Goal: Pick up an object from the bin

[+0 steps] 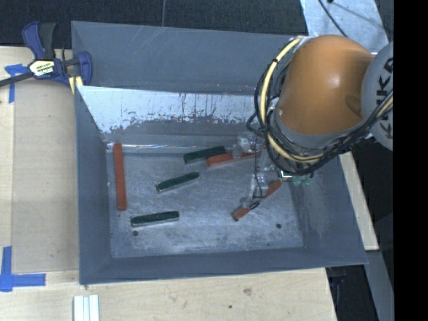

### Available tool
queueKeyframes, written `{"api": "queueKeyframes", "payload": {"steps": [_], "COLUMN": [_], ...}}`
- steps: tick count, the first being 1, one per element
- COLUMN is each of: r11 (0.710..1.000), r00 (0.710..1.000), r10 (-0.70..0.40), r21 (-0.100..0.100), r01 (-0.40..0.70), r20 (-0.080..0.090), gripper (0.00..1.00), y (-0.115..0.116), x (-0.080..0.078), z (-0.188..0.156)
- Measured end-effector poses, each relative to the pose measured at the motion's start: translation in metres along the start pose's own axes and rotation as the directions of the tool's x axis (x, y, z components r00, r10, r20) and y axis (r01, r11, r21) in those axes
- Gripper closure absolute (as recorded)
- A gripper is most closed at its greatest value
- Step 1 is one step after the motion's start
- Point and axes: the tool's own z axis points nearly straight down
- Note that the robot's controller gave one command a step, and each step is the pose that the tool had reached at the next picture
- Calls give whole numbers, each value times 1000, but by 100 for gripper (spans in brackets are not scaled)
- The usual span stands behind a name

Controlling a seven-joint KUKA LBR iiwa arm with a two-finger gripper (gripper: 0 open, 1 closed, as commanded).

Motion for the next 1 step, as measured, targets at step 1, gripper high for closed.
{"api": "queueKeyframes", "payload": {"steps": [1], "r11": [1000], "r00": [1000], "r10": [16], "r21": [1], "r01": [-16], "r20": [1], "gripper": [0], "y": [-76], "x": [-5], "z": [180]}}
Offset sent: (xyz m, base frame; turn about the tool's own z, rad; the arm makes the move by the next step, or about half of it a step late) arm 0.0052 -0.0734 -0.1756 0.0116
